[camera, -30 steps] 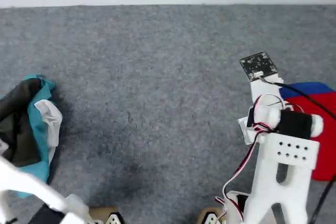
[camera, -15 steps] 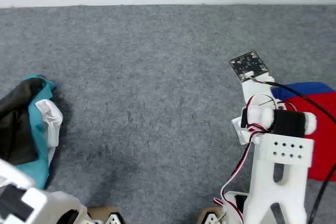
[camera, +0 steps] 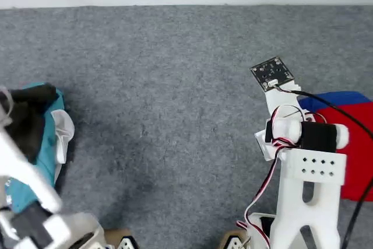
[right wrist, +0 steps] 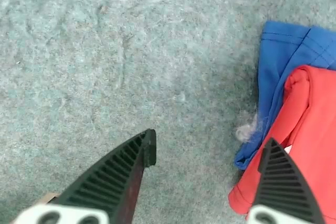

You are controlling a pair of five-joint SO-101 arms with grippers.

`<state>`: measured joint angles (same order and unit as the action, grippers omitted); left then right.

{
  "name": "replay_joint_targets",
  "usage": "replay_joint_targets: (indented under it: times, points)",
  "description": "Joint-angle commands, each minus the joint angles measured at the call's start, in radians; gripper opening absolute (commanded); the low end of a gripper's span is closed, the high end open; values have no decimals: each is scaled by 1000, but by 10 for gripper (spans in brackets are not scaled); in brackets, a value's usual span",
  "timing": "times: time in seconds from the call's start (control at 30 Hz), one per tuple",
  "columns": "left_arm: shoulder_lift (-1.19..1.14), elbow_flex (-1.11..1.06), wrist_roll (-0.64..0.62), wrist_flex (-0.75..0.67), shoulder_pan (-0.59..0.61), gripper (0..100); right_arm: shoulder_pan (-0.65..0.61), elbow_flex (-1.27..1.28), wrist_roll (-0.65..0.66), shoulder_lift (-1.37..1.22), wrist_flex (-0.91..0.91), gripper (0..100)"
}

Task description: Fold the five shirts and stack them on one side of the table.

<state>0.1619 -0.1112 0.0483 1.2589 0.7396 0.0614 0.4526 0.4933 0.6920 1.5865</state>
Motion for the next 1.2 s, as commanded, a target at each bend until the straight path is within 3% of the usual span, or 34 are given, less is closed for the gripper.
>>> replay_joint_targets:
  times: [0.0,0.2,0.33,0.43,0.63,0.9,1.17]
  points:
    - [198,130,11,110,-250,12,-10,-3,3,21,-13,313]
    - [377,193,18,100,-852,12,-4,-2,3,21,-5,313]
    - [439,197,66,5,-1074,12,-1,-2,3,25,-4,313]
    - [448,163,155,9,-1085,12,27,-2,3,30,-4,313]
    - [411,-159,201,-2,-953,14,142,-3,3,31,-4,315]
    - [373,-630,196,-239,-845,16,145,-3,2,30,-2,316]
    - [376,-541,195,-192,-838,16,133,64,9,22,-16,316]
